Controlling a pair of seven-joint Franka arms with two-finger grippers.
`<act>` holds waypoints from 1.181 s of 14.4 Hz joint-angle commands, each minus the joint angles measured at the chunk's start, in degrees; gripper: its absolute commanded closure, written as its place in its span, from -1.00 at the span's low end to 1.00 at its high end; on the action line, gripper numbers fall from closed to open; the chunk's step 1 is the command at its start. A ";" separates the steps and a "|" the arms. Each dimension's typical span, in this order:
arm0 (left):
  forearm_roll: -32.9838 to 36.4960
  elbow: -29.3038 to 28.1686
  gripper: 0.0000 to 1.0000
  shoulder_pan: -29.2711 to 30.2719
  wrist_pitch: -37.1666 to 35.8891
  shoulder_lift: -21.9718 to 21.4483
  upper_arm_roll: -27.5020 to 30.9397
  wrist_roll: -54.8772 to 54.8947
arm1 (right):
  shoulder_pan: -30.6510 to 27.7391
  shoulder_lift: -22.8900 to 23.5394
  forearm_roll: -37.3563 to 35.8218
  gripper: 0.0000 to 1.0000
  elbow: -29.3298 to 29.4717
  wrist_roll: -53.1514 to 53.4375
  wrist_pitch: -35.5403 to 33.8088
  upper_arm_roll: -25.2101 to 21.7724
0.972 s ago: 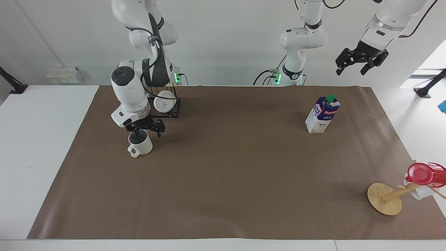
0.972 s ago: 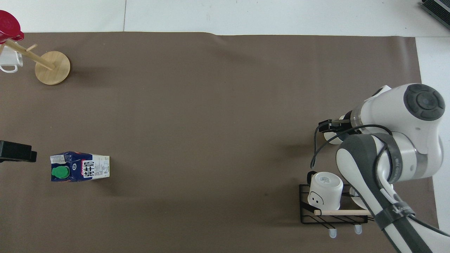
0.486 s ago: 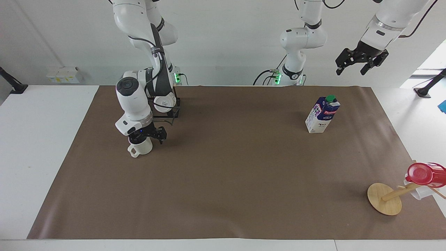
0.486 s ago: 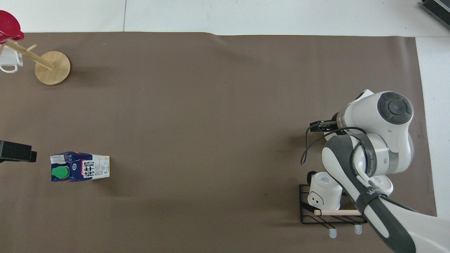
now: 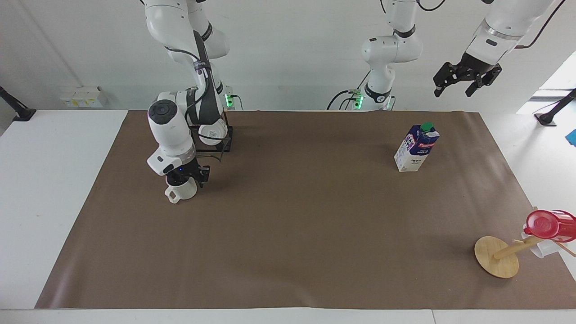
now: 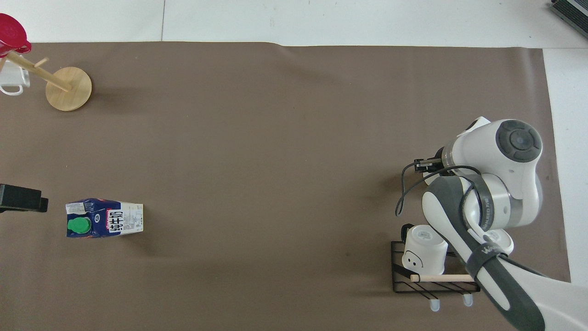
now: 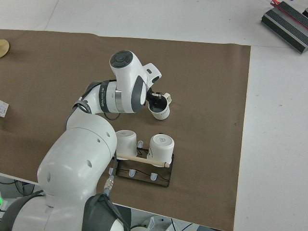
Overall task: Place cup and milk on table
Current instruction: 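Reach the right gripper down to the white mug's rim, then lift the white mug with the right gripper toward the table center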
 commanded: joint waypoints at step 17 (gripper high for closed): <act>0.14 -0.89 -1.00 0.66 -0.18 -0.95 -0.29 0.33 | 12.93 2.24 4.89 1.00 14.24 45.33 -4.98 0.19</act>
